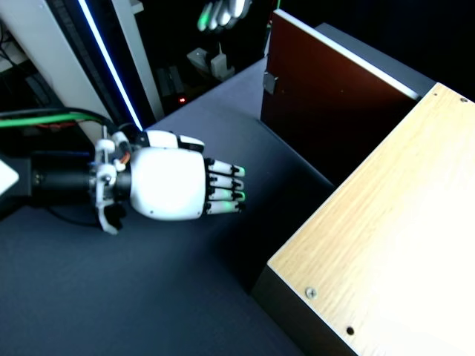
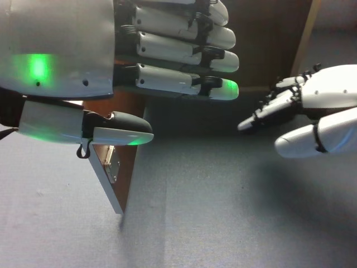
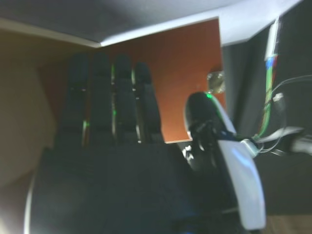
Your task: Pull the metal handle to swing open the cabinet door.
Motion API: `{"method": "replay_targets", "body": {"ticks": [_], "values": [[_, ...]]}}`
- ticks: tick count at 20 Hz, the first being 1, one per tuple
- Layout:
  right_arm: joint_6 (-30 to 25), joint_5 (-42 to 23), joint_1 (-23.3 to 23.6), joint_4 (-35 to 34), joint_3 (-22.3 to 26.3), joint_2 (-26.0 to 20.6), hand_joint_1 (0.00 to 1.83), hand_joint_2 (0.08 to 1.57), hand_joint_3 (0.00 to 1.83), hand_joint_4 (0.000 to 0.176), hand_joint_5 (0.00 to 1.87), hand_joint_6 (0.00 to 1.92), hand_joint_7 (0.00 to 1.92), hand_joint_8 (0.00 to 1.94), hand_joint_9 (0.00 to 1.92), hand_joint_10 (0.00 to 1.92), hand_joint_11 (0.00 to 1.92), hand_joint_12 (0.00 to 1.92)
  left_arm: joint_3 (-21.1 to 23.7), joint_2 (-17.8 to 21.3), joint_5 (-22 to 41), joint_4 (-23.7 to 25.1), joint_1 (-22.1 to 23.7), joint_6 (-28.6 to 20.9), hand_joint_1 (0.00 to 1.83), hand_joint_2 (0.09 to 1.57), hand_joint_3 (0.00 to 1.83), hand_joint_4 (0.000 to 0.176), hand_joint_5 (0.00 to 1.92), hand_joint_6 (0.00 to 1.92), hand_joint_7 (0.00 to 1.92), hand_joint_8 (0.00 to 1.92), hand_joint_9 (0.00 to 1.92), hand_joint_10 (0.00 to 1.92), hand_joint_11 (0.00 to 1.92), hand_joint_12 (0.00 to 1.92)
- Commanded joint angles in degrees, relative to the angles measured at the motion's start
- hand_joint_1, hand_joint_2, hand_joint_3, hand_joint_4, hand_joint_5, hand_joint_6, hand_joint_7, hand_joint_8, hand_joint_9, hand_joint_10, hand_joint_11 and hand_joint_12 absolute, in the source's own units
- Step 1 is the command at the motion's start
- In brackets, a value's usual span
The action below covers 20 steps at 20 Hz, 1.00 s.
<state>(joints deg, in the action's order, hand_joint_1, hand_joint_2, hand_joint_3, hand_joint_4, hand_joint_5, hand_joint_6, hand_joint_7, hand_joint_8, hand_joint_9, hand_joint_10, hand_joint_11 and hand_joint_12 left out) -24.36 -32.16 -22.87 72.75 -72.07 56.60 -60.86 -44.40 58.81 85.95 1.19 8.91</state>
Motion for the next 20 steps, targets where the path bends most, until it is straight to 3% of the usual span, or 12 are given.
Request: {"method": "replay_targets", "body": {"ticks": [1, 5, 9, 13, 17, 20], "values": [[-0.3, -4.4, 1.3, -1.6, 0.4, -0.9, 0.00, 1.57, 0.01, 0.000, 0.38, 0.00, 0.39, 0.00, 0.36, 0.01, 0.00, 0.96, 0.0, 0.4, 1.4, -5.6, 0.5, 0.5, 0.00, 1.57, 0.08, 0.000, 0.31, 0.00, 0.32, 0.00, 0.30, 0.00, 0.00, 0.70], [-0.3, -10.1, 4.8, 5.6, 1.5, -2.8, 0.00, 1.57, 0.01, 0.000, 0.38, 0.00, 0.39, 0.00, 0.36, 0.00, 0.00, 0.97, 0.0, 0.4, 1.4, -5.6, 0.5, 0.5, 0.00, 1.57, 0.08, 0.000, 0.31, 0.00, 0.32, 0.00, 0.30, 0.00, 0.00, 0.69], [-0.3, -16.2, 6.5, 7.9, 1.8, -5.0, 0.00, 1.57, 0.01, 0.000, 0.37, 0.00, 0.38, 0.00, 0.35, 0.00, 0.00, 0.95, 0.0, 0.4, 1.4, -5.6, 0.5, 0.5, 0.00, 1.57, 0.08, 0.000, 0.30, 0.00, 0.32, 0.00, 0.30, 0.00, 0.00, 0.69], [8.4, -17.5, 7.9, 8.1, 3.6, -7.3, 0.00, 1.57, 0.01, 0.000, 0.38, 0.00, 0.39, 0.00, 0.36, 0.00, 0.00, 0.97, 0.0, 0.4, 1.4, -5.6, 0.5, 0.5, 0.00, 1.57, 0.08, 0.000, 0.31, 0.00, 0.32, 0.00, 0.30, 0.00, 0.00, 0.69], [11.2, -20.4, 8.3, 8.1, 4.4, -8.6, 0.00, 1.57, 0.01, 0.000, 0.37, 0.00, 0.39, 0.00, 0.36, 0.00, 0.00, 0.97, 0.0, 0.4, 1.4, -5.6, 0.5, 0.5, 0.00, 1.57, 0.08, 0.000, 0.31, 0.00, 0.32, 0.00, 0.30, 0.00, 0.00, 0.69], [17.5, -21.4, 9.1, 8.1, 6.4, -10.6, 0.00, 1.57, 0.01, 0.000, 0.38, 0.00, 0.39, 0.00, 0.37, 0.00, 0.00, 0.99, 0.0, 0.4, 1.4, -5.6, 0.5, 0.5, 0.00, 1.57, 0.07, 0.000, 0.31, 0.00, 0.32, 0.00, 0.30, 0.00, 0.00, 0.69]]}}
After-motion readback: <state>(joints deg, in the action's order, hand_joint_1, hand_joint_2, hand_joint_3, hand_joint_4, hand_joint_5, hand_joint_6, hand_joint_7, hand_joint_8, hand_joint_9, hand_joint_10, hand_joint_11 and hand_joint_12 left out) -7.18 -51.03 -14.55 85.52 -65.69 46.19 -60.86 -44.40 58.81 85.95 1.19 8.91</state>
